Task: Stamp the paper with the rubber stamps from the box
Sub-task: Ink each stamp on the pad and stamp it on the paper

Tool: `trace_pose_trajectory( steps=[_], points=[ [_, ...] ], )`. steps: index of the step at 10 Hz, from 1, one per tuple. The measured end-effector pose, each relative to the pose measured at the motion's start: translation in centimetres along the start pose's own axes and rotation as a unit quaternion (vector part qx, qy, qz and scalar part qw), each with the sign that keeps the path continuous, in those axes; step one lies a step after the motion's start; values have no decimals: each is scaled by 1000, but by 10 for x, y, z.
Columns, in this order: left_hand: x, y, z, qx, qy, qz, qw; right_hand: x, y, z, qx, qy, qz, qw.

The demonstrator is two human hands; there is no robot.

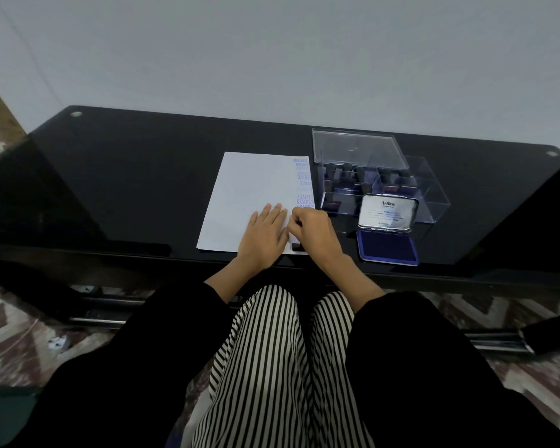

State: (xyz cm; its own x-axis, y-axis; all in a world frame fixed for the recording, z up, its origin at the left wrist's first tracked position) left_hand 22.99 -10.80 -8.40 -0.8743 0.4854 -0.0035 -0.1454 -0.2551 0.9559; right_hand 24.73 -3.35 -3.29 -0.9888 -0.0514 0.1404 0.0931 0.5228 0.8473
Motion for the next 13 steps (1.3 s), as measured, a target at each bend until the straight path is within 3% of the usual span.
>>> trace_pose_trajectory(
  steps=[4, 10, 13],
  points=[
    [-2, 1, 1, -8, 4, -2, 1000, 2, -2, 2, 0, -15, -12, 1000],
    [-4, 3, 2, -3, 5, -5, 1000, -37, 6, -14, -45, 47, 145, 987],
    [-1, 2, 0, -6, 3, 3, 1000, 0, -1, 1, -7, -29, 3, 1000]
  ],
)
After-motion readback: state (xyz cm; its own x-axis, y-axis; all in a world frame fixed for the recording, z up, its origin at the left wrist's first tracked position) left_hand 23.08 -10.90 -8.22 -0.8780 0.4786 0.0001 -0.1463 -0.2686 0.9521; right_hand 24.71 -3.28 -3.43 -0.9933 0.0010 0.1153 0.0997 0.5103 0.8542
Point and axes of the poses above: each hand's wrist, its own x-axis towards the middle knuckle, its own y-axis out of the back of the hand, z = x × y, the point moved 10 cm from there along x, towards the middle knuckle, and after that the axes turned 6 degrees about -z, right-handed, at the moved point
